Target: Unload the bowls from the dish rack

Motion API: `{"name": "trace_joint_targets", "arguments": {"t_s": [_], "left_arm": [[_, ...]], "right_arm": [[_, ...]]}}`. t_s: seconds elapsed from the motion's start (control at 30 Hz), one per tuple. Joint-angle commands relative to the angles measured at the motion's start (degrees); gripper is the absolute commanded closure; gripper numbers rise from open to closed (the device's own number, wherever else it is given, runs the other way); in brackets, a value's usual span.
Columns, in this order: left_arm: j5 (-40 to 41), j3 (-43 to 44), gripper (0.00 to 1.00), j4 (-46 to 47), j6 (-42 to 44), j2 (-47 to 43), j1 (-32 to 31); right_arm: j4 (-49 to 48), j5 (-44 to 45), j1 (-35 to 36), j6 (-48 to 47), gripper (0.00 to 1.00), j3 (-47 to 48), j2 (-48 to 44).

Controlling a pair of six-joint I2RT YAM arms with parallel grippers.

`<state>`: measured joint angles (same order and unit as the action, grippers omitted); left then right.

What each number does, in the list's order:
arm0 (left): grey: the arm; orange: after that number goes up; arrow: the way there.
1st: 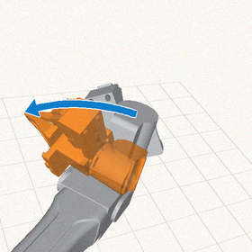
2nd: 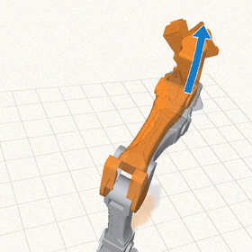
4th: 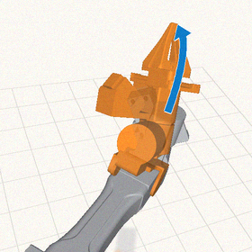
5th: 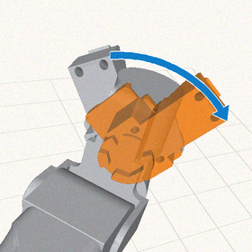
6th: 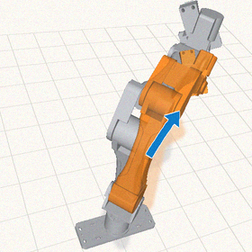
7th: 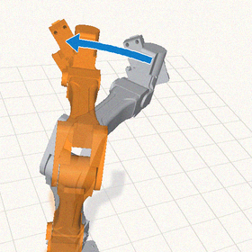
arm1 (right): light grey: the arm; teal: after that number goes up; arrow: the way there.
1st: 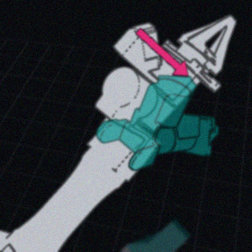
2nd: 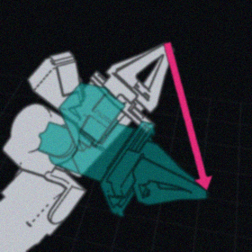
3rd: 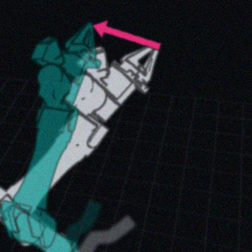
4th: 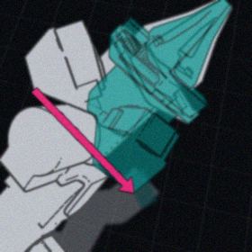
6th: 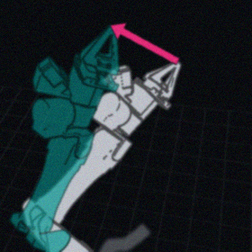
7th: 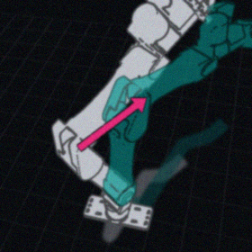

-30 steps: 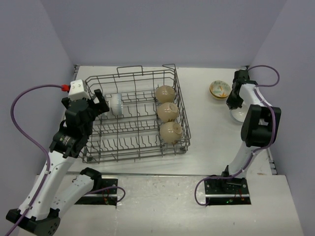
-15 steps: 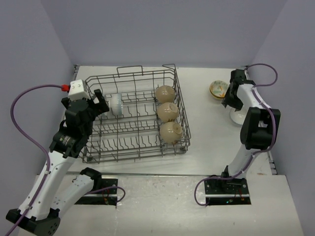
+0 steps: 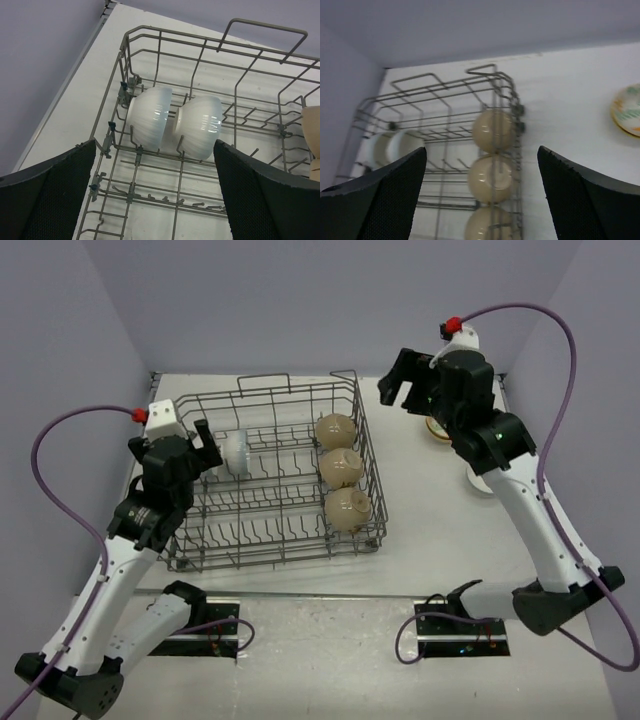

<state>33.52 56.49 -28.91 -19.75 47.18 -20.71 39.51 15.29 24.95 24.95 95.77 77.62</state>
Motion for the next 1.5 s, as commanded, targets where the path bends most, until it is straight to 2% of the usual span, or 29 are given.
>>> {"name": "trace_joint_targets", "arguments": {"t_s": [0.0, 0.03, 0.1, 0.17, 0.27, 0.37, 0.4, 0.53, 0.77, 1.0, 1.17, 1.47], "left_arm": [[3.4, 2.9, 0.0, -1.0, -0.3, 1.3, -0.2], [4.4, 3.3, 0.0, -1.9, -0.6, 1.4, -0.2], [7.9, 3.5, 0.0, -2.7, -2.0, 0.8, -0.1], [10.7, 2.9, 0.0, -2.7, -3.2, -1.4, 0.5], [13.2, 1.4, 0.0, -1.5, -4.0, -5.0, 1.2], [14.1, 0.4, 0.0, -0.5, -4.1, -7.0, 1.3], [13.6, -0.2, 0.0, 0.3, -3.8, -6.9, 1.3], [12.2, 0.1, 0.0, 0.0, -3.3, -4.6, 1.4], [10.3, -0.1, 0.0, 0.2, -2.8, -4.1, 1.7], [9.8, -0.3, 0.0, 0.4, -2.5, -4.6, 1.9], [9.9, -0.4, 0.0, 0.5, -2.5, -5.0, 1.9], [10.2, -0.5, 0.0, 0.4, -2.3, -5.7, 1.9]], "right_arm": [[-16.3, -14.7, 4.9, 5.5, 0.08, -3.4, -1.0], [-19.1, -22.5, 7.1, 7.9, 0.08, -4.1, 0.1], [-23.5, -29.0, 9.0, 11.6, 0.08, 0.3, 7.3], [-23.1, -34.6, 12.1, 12.7, 0.08, 6.3, 14.1], [-16.6, -35.9, 14.9, 16.9, 0.09, 25.3, 32.7], [-12.7, -34.5, 16.4, 20.1, 0.12, 35.8, 41.2], [-12.3, -31.2, 17.8, 21.8, 0.15, 38.2, 46.0], [-14.6, -32.9, 17.9, 23.9, 0.21, 37.7, 50.8], [-14.5, -36.0, 17.9, 25.1, 0.23, 39.3, 56.9], [-16.1, -38.0, 19.1, 26.2, 0.28, 39.5, 60.4], [-15.4, -35.2, 20.0, 25.3, 0.28, 38.3, 60.5], [-20.3, -43.9, 19.9, 27.8, 0.34, 38.6, 64.4]]}}
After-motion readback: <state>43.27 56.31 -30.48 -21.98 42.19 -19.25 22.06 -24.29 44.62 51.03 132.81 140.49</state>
